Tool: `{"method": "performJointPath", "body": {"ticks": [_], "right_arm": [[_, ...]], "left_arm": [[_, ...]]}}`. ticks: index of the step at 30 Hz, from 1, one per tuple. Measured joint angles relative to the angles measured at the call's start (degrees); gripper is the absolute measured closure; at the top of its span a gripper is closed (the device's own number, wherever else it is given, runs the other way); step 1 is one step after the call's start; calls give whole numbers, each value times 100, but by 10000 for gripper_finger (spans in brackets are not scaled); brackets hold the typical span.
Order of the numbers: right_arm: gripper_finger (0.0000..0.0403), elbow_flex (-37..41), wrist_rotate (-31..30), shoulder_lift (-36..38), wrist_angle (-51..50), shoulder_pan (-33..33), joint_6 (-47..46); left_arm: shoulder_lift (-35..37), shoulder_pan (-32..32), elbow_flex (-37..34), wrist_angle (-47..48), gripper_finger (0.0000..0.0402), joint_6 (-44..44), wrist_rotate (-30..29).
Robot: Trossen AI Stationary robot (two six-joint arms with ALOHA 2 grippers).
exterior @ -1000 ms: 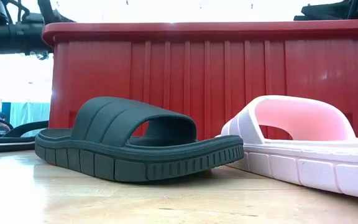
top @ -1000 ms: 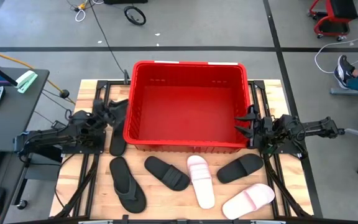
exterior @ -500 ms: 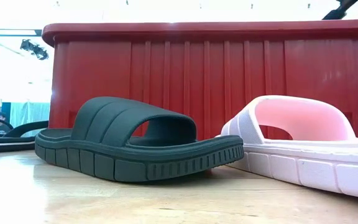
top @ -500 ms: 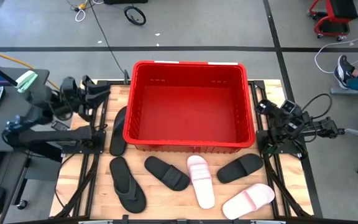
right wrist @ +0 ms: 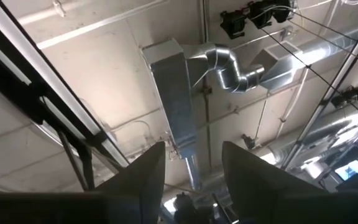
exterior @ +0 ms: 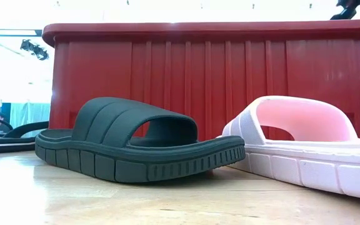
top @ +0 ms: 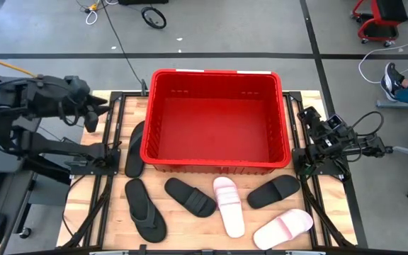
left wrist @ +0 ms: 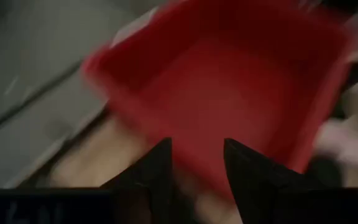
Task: Pick and place slides into bin
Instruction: Put the top black flip flop into the red bin
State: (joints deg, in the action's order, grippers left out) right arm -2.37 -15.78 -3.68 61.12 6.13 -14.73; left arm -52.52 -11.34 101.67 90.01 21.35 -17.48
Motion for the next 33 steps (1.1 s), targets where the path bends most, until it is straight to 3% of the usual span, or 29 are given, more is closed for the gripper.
{"method": "performJointPath", "body": {"ticks": [5,9,12,17,22,26,33], "right_arm": [[238,-4,96,-92,-199,0,59],[238,-283,119,-553,-419,0,140],[238,-960,122,-1099,-971,0,309],[238,-2538,-88,-2223,-2700,0,857],[238,-4029,-128,-3285,-3767,2,1376],[238,-4987,-130,-3918,-4595,0,1654],[238,-6115,-130,-4675,-5920,0,1745]], "left_arm": [[165,-3,-575,-591,237,-11,11],[162,-6,-1362,-55,247,199,-199],[203,-8,-2288,-89,260,675,-260],[227,-8,-3859,-562,277,1509,-183],[275,-10,-5155,-792,272,1938,281],[295,-10,-5894,-1446,256,1612,391],[194,-112,-5892,-2180,246,-273,56]]}}
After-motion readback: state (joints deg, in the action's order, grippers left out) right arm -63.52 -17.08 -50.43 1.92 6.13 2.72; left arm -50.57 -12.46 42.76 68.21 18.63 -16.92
